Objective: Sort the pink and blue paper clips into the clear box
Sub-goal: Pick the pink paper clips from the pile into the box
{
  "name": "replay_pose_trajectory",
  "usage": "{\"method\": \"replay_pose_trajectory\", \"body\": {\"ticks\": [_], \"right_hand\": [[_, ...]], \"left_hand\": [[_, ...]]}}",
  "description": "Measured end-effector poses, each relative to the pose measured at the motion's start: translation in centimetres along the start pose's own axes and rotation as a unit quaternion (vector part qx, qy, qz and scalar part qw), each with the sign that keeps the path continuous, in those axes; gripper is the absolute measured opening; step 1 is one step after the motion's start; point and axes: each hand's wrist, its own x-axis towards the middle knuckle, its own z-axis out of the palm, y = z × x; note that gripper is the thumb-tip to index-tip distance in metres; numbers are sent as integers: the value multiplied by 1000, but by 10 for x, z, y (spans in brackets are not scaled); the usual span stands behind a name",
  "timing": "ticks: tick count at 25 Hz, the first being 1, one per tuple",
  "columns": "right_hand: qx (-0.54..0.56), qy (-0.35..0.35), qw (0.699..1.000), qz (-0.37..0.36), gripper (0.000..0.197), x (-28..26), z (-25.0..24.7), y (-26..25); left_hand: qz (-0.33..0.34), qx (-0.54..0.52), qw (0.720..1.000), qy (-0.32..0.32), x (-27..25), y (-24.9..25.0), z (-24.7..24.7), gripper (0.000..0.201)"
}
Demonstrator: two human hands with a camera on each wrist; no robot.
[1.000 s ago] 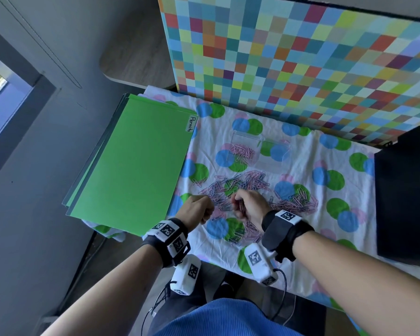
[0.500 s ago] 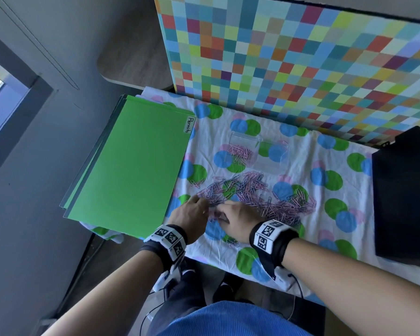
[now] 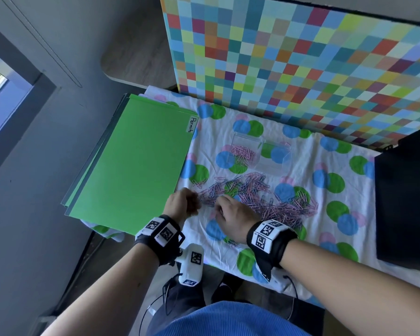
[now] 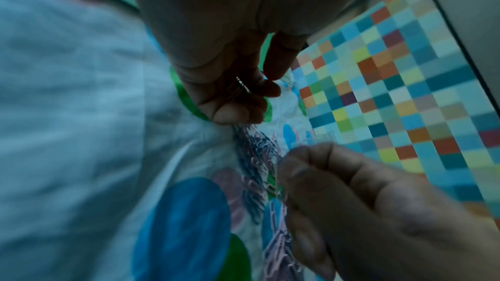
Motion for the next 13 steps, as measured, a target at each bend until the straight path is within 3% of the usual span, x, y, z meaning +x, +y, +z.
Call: {"method": "replay_pose_trajectory", "body": {"ticks": [3, 6, 10, 13], "right_hand": [[2, 26, 998, -59, 12, 9, -10, -19], [-51, 11, 995, -83, 24, 16, -14, -33], [39, 67, 992, -102, 35, 10, -19, -31], [49, 101, 994, -16, 34, 13, -27, -5]], "left_hand": [[-73, -80, 993, -48, -1, -5, 15, 25], [-83, -122, 985, -92, 2, -11, 25, 25], [-52, -168, 984, 11, 10, -1, 23, 21], [-58, -114, 991, 48, 18, 15, 11, 25]]}}
